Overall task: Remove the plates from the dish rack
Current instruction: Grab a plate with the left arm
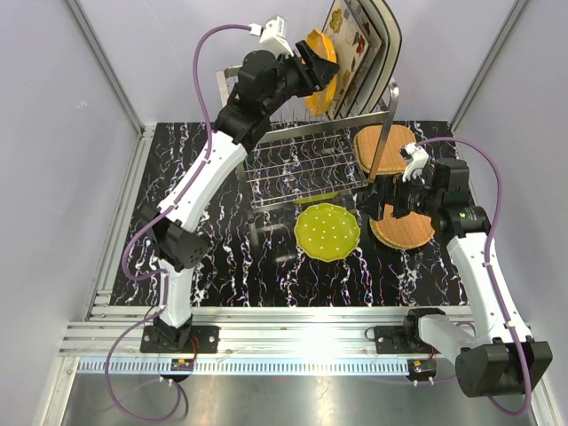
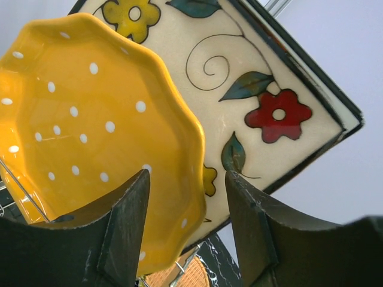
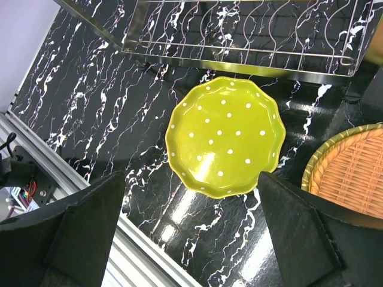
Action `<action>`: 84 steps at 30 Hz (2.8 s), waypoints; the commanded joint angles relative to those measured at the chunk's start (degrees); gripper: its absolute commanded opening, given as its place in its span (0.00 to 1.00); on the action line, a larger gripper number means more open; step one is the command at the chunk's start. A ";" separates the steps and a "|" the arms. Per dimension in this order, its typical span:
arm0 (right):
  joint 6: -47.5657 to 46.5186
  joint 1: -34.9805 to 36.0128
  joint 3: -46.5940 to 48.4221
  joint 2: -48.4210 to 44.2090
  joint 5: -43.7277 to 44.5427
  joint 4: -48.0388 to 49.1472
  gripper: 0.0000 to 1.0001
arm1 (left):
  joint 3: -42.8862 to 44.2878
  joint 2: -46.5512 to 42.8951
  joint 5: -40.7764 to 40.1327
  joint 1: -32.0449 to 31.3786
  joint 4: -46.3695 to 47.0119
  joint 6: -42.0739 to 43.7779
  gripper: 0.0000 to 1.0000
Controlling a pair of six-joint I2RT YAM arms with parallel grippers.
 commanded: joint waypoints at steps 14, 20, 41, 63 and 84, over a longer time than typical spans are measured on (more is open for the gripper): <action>0.72 -0.59 0.06 -1.52 -0.89 2.18 1.00 | 3.38 2.23 1.27 -0.33 9.91 0.33 0.00; 0.98 -0.59 0.15 -1.52 -1.15 2.01 1.00 | 3.20 -0.50 -0.58 -0.15 13.08 -1.25 0.00; -5.51 -0.59 4.89 -1.08 -6.60 2.27 1.00 | 5.57 -3.75 -1.63 2.22 24.33 -9.42 0.00; -15.45 0.20 18.16 6.82 -10.47 3.50 1.00 | 6.28 -4.89 -1.54 3.19 29.43 -15.84 0.00; -25.65 14.79 36.00 16.32 5.87 7.37 1.00 | -0.66 -10.69 -3.21 3.19 32.15 -17.86 0.00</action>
